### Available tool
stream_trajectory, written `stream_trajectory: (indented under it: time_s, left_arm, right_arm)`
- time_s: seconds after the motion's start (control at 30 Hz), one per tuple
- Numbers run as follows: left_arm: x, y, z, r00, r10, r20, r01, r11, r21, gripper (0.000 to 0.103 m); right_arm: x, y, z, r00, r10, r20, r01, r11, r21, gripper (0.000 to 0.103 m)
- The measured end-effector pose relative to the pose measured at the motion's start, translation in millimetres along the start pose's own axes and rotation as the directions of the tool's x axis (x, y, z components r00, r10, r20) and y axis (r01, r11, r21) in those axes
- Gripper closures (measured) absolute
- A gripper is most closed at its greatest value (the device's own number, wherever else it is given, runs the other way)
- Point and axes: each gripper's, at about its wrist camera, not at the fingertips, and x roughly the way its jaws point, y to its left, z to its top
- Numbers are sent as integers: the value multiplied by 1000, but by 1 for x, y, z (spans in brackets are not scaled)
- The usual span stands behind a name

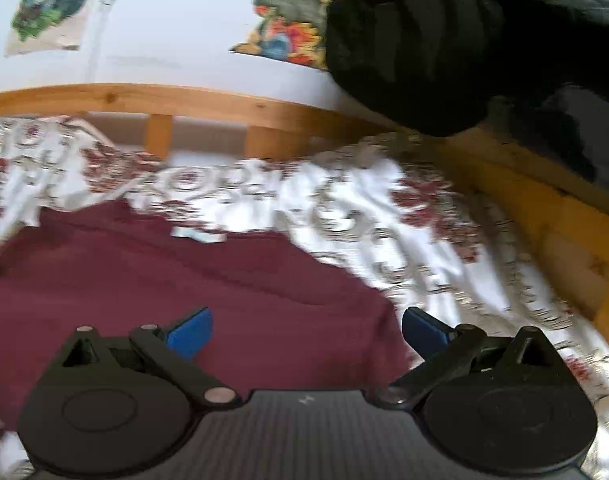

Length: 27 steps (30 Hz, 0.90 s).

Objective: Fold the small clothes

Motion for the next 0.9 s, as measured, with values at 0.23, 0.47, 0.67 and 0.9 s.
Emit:
stream_trajectory:
  time_s: [0.23, 0.47, 0.67, 0.9]
  left_arm:
    - [-2, -16, -26, 994, -6, -107, 6, 1000, 1, 1]
    - [12, -15, -28, 990, -16, -141, 14, 1000, -17, 1]
    - [22, -20, -22, 991, -6, -137, 11, 999, 39, 1]
    - [38, -10, -23, 983, -2, -185, 2, 1000, 0, 1]
  right_arm:
    - [-8, 23, -8, 989, 103, -106, -92, 990, 104, 0]
    - [-10, 37, -14, 985, 142, -95, -132, 986, 103, 0]
    - [-1, 44, -12, 989, 124, -86, -118, 990, 75, 0]
    - [20, 41, -44, 978, 157, -139, -137, 980, 143, 1]
